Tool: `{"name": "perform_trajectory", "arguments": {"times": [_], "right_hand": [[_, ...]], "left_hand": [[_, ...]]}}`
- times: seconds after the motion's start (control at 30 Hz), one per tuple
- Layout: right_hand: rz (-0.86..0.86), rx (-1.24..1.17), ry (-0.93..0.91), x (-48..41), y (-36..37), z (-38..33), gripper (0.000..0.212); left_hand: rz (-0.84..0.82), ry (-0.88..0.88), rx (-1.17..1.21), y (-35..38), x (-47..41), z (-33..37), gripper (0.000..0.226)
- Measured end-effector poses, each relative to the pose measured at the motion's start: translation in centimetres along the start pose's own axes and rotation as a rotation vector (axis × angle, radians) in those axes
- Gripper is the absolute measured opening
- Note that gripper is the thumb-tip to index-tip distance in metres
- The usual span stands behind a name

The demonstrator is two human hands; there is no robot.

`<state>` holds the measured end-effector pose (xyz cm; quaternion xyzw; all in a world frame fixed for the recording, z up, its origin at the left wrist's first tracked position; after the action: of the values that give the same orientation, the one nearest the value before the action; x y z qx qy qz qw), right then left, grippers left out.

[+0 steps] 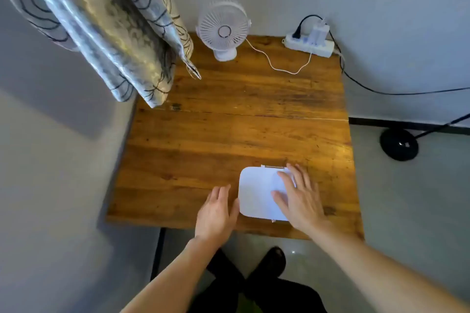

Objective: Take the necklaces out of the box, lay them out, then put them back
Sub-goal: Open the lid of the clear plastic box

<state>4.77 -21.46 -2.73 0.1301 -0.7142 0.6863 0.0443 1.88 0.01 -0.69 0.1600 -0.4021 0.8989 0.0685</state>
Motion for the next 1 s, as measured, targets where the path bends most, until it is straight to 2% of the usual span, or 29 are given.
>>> {"name": "perform_trajectory", "arguments": {"times": [0.07,0.27,0.37,0.5,0.7,0.77,0.9,1.0], "right_hand": [[0.054,-0.040,0.007,-0.2,0.6,-0.4,0.051],[0.215,-0.078,-0.032,-0.7,2.3,-0.8,0.052],[0.222,-0.099,-0.023,-0.4,2.1,-1.0,0.058],[0.245,-0.101,-0.029,-0.4,2.7,-0.8,0.049],[0.340,-0.110,0.019,0.0,3.5,-0.8,0.049],[0.368,-0.104,0.038,1.1,3.5,-0.8,0.055],[0.310,-0.030,-0.076,4.8,4.6,-0.1,0.081],[0.282,0.027,-0.097,6.4,5.5,0.7,0.076]], "left_hand": [[0.037,0.025,0.083,1.3,-0.8,-0.6,0.051],[0.195,0.299,0.235,6.3,-2.3,-3.3,0.054],[0.279,0.358,0.299,7.8,-2.5,-4.2,0.056],[0.338,0.388,0.331,8.7,-2.9,-4.9,0.055],[0.334,0.376,0.377,8.4,-2.5,-4.7,0.058],[0.306,0.370,0.334,8.3,-1.9,-5.1,0.062],[0.253,0.405,0.246,8.5,-0.3,-5.8,0.081],[0.252,0.390,0.241,8.2,0.2,-5.7,0.073]]}}
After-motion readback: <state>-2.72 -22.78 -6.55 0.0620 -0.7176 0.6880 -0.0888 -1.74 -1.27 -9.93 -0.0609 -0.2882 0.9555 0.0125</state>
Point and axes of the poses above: each hand's wrist, its own x-axis away from the middle knuckle, its own y-axis out of the palm, z = x × y, the point moved 2 cm from there along -x, towards the middle knuckle, and after that the axes turned 9 degrees about x, right-handed, at the moved point
